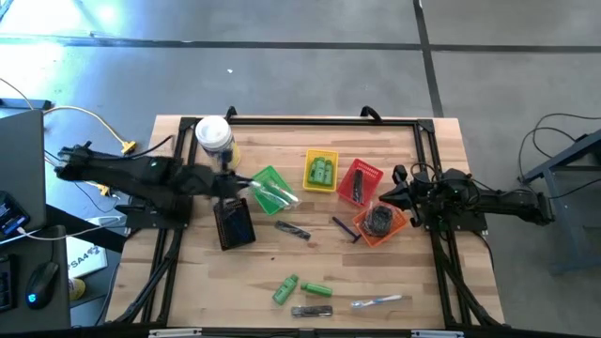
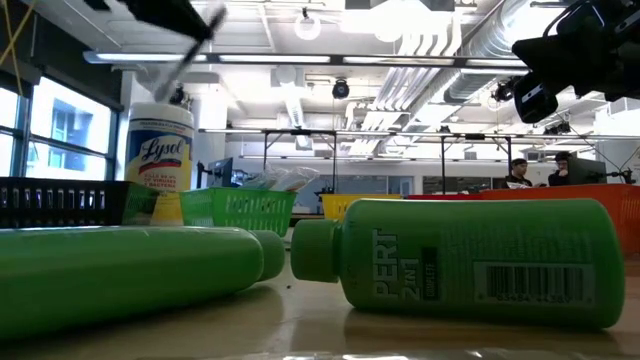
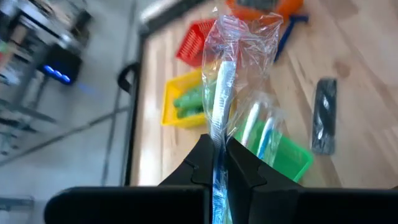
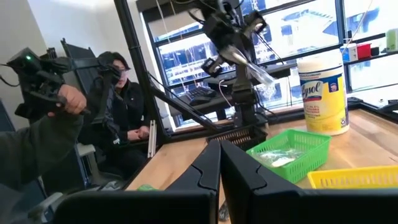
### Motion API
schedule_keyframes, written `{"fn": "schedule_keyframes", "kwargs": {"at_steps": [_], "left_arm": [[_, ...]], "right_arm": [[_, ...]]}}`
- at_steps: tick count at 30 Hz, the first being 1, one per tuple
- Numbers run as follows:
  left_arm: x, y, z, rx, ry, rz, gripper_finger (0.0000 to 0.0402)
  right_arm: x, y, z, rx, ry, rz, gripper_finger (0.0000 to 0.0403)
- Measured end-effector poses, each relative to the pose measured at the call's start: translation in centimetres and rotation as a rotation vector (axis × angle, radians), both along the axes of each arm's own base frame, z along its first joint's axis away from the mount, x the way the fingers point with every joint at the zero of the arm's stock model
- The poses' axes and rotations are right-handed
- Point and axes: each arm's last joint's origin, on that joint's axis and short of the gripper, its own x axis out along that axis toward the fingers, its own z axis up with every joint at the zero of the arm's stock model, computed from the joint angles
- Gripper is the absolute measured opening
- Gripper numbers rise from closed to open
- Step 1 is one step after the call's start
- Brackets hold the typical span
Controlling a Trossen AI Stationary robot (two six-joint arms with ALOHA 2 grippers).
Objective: Pick & Place Travel size toiletries
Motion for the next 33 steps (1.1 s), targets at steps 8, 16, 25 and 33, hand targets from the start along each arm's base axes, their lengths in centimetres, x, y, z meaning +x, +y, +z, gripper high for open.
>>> {"fn": "schedule_keyframes", "kwargs": {"at_steps": [8, 16, 25, 33], "left_arm": [[3.8, 3.0, -2.3, -0.041, 0.126, -0.176, 0.0008], [7.9, 4.5, -5.2, -0.066, 0.179, -0.309, 0.0008], [10.3, 6.1, -8.2, -0.110, 0.243, -0.314, 0.0008], [11.1, 6.1, -10.2, -0.149, 0.323, -0.326, 0.0008]], "right_arm": [[0.0, 0.0, 0.0, -0.006, -0.003, 0.000, 0.0003], [0.0, 0.0, 0.0, -0.007, 0.002, 0.002, 0.0003], [0.0, 0.1, -0.1, -0.010, 0.009, 0.018, 0.0003], [0.0, 0.1, -0.1, -0.029, 0.006, 0.024, 0.0003]]}}
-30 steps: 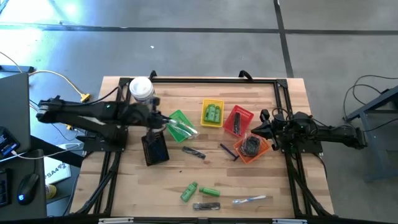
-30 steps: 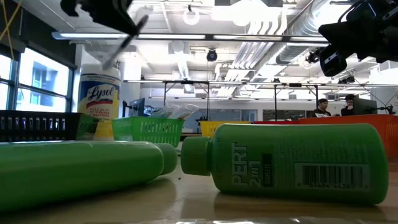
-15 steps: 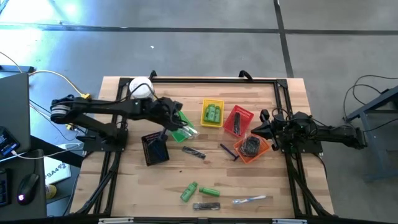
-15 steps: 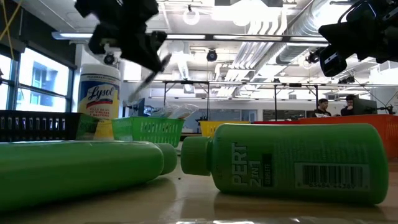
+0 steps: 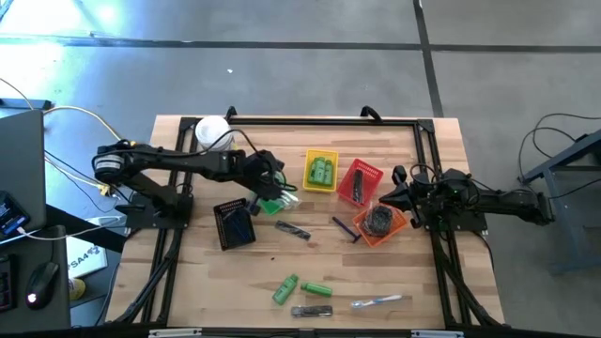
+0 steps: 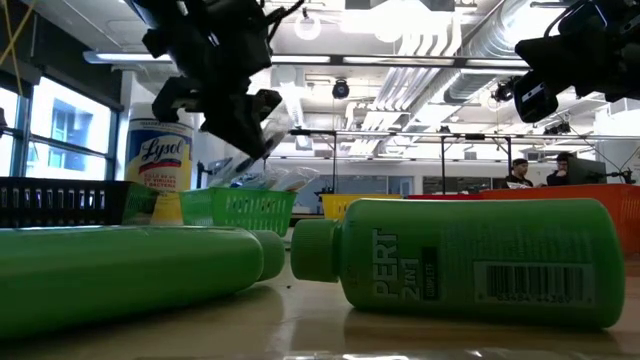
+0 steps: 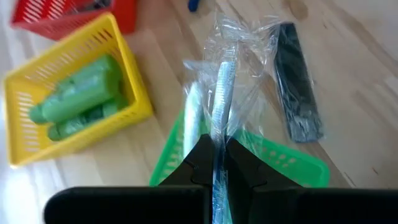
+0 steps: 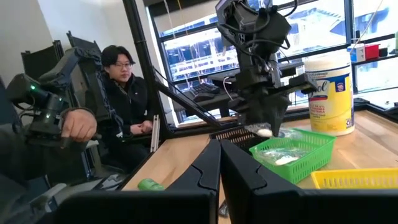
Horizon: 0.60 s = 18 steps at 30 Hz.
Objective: Pick & Place Travel size toiletries
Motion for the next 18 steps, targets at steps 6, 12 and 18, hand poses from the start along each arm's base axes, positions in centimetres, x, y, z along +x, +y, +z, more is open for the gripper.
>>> {"fn": "schedule_keyframes", "kwargs": {"at_steps": [6, 12, 18], "left_arm": [[-0.1, 0.0, -0.6, -0.005, 0.023, 0.002, 0.0008], [-0.2, 0.0, -2.0, -0.025, 0.053, 0.019, 0.0008], [-0.2, -0.1, -2.3, -0.042, 0.029, 0.035, 0.0023]], "right_arm": [[0.0, 0.0, 0.0, -0.007, -0.001, -0.001, 0.0003], [0.0, 0.0, 0.0, -0.007, -0.001, -0.001, 0.0003], [0.0, 0.0, 0.0, -0.007, -0.001, -0.001, 0.0003]]}}
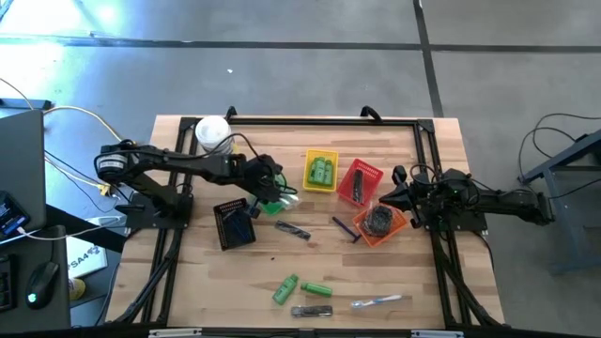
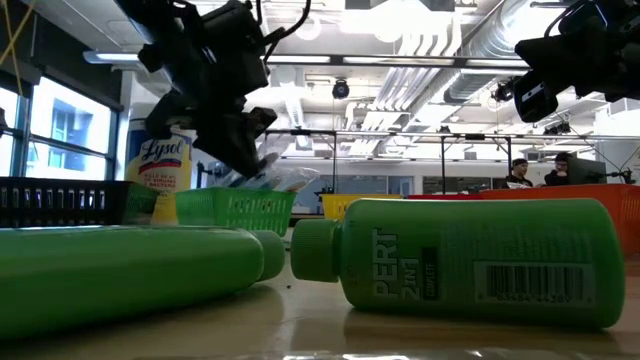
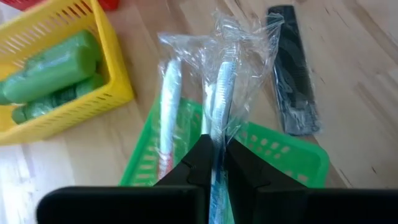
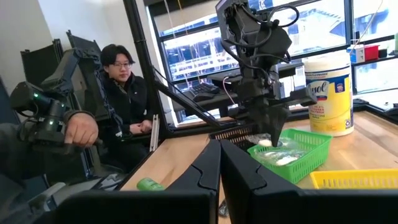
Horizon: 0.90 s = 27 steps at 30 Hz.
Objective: Pick & Place Travel size toiletries
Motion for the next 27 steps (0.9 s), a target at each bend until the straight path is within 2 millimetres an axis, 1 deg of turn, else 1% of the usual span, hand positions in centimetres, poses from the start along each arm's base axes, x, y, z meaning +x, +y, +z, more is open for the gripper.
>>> {"fn": "schedule_keyframes", "kwargs": {"at_steps": [6, 12, 15, 18, 24, 27], "left_arm": [[-0.04, -0.01, -0.06, -0.004, 0.005, 0.004, 0.0032], [-0.06, 0.07, -0.08, -0.038, 0.015, 0.085, 0.0035], [-0.09, 0.08, -0.10, -0.055, 0.022, 0.115, 0.0045], [-0.10, 0.09, -0.11, -0.071, 0.023, 0.135, 0.0069], [-0.11, 0.17, -0.10, -0.052, 0.025, 0.157, 0.0142], [-0.23, 0.24, 0.37, -0.031, 0.019, 0.182, 0.0172]], "right_arm": [[0.00, 0.00, 0.00, 0.005, 0.001, 0.001, 0.0003], [0.00, 0.01, 0.00, 0.007, 0.001, 0.004, 0.0003], [0.00, 0.00, 0.00, 0.007, 0.001, 0.004, 0.0003], [0.00, 0.01, 0.00, 0.007, 0.001, 0.004, 0.0003], [0.00, 0.01, 0.00, 0.007, 0.001, 0.004, 0.0003], [0.00, 0.01, 0.00, 0.007, 0.001, 0.004, 0.0003]]}}
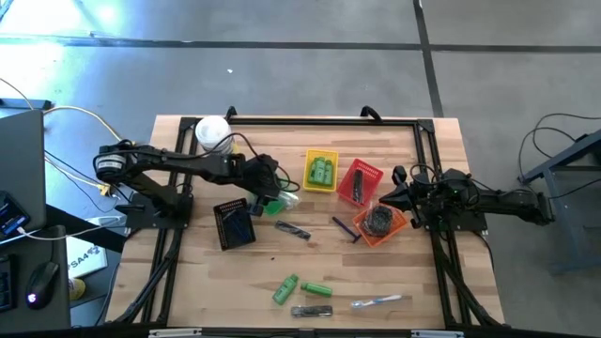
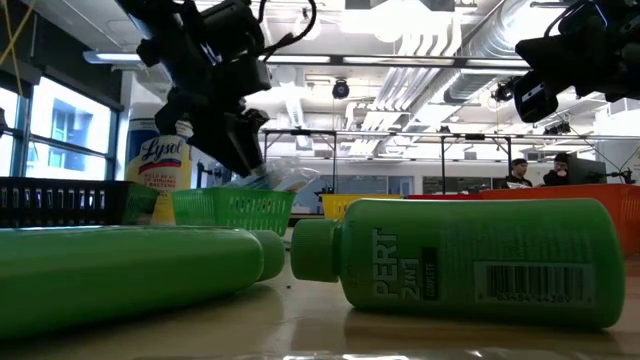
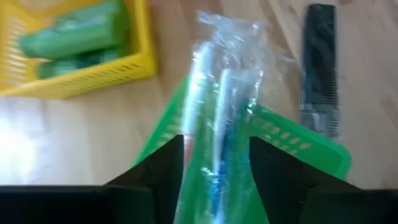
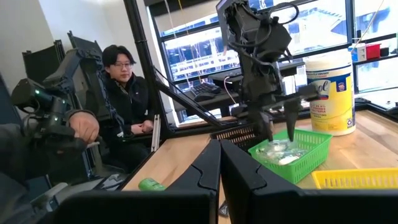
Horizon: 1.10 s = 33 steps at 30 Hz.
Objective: Pick & Place Travel size toiletries
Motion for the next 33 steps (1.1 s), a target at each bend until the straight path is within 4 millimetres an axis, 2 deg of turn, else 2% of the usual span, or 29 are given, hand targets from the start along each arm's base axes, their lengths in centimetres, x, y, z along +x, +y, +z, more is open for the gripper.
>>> {"fn": "schedule_keyframes", "kwargs": {"at_steps": [4, 7, 13, 17, 22, 24, 27, 30, 33], "left_arm": [[-0.3, 0.0, 1.9, 0.001, 0.013, 0.013, 0.0197], [-0.8, -0.1, 4.2, -0.033, 0.021, 0.052, 0.0208], [-2.8, -0.8, 8.7, -0.153, 0.008, 0.192, 0.0207], [-5.0, -2.5, 10.7, -0.133, -0.089, 0.178, 0.0164], [-9.1, -4.0, 12.1, -0.152, -0.310, 0.173, 0.0058], [-10.8, -4.1, 11.8, -0.195, -0.417, 0.183, 0.0018], [-12.7, -4.1, 10.6, -0.267, -0.576, 0.233, 0.0011], [-13.9, -3.8, 8.2, -0.302, -0.684, 0.382, 0.0006], [-14.4, -3.7, 4.9, -0.300, -0.712, 0.407, 0.0002]], "right_arm": [[0.0, 0.0, 0.0, 0.000, 0.000, 0.000, 0.0003], [0.0, 0.0, 0.0, 0.000, 0.001, 0.000, 0.0003], [0.0, 0.0, -0.1, -0.002, 0.013, 0.000, 0.0003], [0.0, 0.0, -0.2, -0.002, 0.021, -0.001, 0.0003], [0.0, 0.0, -0.3, -0.003, 0.027, -0.001, 0.0003], [0.0, 0.0, -0.3, -0.002, 0.033, -0.001, 0.0003], [0.0, 0.0, -0.4, -0.002, 0.037, -0.002, 0.0003], [0.0, 0.0, -0.4, -0.004, 0.036, -0.005, 0.0003], [0.0, 0.0, -0.3, -0.023, 0.031, -0.012, 0.0003]]}}
